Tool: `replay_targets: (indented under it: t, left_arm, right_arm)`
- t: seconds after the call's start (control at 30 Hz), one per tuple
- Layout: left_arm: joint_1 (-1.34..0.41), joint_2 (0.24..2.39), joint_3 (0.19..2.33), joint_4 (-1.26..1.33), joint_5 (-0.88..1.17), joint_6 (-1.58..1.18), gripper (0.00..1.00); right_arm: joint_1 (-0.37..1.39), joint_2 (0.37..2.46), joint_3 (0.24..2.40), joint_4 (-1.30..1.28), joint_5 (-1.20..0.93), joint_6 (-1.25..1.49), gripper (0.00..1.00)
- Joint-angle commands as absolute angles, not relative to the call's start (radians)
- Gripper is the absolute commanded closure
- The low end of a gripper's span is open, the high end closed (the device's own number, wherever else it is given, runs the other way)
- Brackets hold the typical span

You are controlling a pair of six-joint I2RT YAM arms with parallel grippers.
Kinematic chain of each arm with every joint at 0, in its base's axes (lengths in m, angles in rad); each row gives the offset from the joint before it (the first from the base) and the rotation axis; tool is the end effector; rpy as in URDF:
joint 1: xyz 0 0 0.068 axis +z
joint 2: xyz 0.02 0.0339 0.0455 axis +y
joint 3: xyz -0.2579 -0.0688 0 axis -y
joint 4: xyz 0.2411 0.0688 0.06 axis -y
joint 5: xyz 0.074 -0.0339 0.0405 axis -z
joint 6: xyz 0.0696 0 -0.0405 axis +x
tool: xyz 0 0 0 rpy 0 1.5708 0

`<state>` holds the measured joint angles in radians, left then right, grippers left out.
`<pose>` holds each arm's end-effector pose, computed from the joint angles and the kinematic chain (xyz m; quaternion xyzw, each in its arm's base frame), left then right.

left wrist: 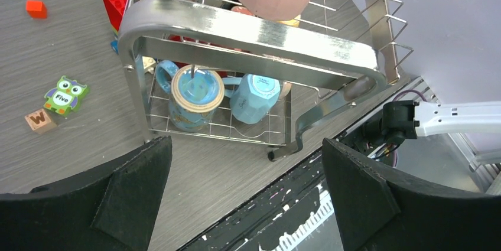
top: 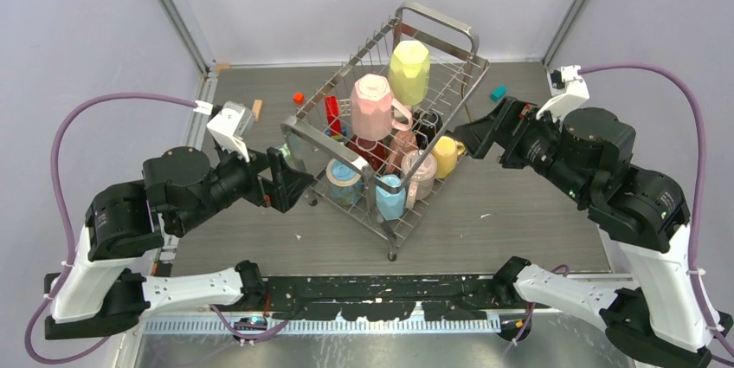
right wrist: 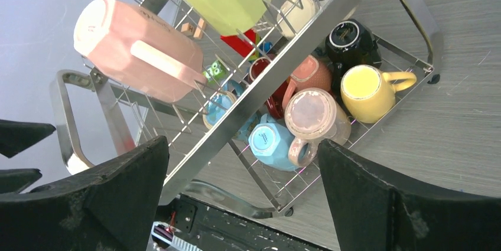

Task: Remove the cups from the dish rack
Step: Unload the cup from the dish rack.

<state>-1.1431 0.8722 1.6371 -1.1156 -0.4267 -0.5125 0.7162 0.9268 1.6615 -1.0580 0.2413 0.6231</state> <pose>0.0741 -0.0932 0.4740 0.1331 0.7992 -0.2949 0.5066 0.1151 0.0781 0.4809 0.0327 0.8082 0.2833 0.5153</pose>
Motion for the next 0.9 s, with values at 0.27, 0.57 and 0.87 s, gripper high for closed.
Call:
replay_targets:
  t: [0.27,0.57,0.87]
  left_arm:
    - [-1.14,0.809,1.566,-1.081,-0.431,-0.521,0.0]
    - [-1.14,0.803,1.575,-1.105,-0.414,-0.527,0.0]
    - [-1.14,0.808,1.577,-1.113,-0.405,-0.53,0.0]
  right_arm:
    - [0.72,1.232,2.009,-1.086,0.36,0.481,0.0]
    - [0.72,1.532,2.35,-1.158,0.335,0.337,0.0]
    - [0.721,1.624,2.383,-1.15,0.331,0.263,0.0]
